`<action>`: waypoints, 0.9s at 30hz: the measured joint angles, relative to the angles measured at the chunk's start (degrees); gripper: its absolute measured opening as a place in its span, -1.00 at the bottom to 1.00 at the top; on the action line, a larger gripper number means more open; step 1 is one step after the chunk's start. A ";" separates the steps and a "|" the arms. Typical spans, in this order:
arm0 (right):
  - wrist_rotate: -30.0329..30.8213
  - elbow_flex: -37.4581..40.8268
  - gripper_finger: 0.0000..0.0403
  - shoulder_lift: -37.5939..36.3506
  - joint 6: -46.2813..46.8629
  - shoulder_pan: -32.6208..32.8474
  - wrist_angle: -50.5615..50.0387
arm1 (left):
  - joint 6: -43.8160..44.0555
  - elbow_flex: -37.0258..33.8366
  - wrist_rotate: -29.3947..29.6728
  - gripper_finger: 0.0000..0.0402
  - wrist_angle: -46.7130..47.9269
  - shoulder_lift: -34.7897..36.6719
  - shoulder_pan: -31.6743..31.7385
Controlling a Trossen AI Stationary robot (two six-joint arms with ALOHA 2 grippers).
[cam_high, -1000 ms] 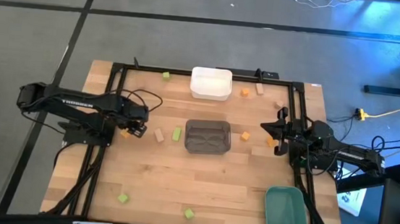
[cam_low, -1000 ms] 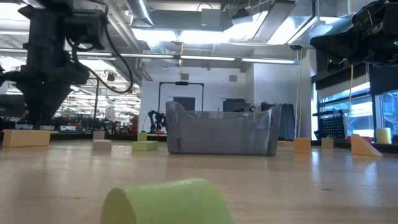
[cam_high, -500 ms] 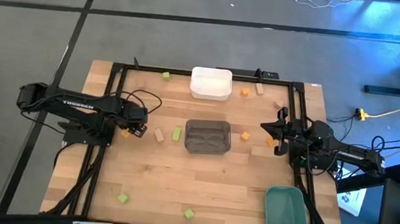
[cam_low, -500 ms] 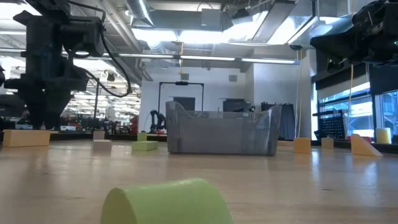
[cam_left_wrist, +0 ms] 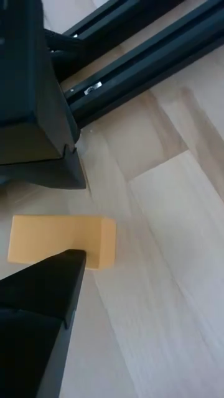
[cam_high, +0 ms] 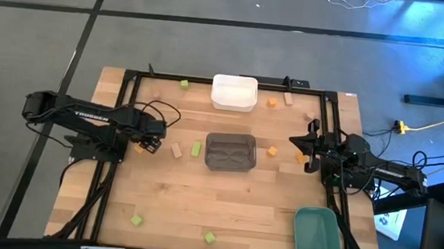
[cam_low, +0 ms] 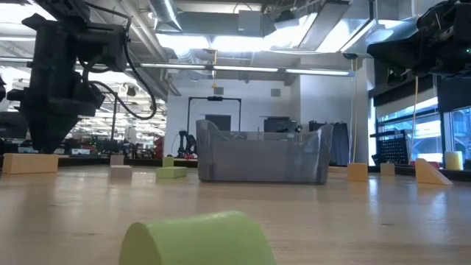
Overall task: Sort & place blocks by color
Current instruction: Put the orange block into the black bin
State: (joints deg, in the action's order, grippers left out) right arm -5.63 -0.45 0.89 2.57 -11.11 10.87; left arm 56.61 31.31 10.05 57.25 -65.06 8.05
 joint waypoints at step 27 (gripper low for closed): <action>0.00 0.00 -0.94 0.00 0.00 -0.01 -0.01 | 3.01 1.25 -1.84 -0.15 2.29 1.97 0.02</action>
State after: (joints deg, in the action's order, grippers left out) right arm -5.63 -0.45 0.89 2.57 -11.13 10.87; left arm 59.61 32.56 8.22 59.54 -63.09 8.08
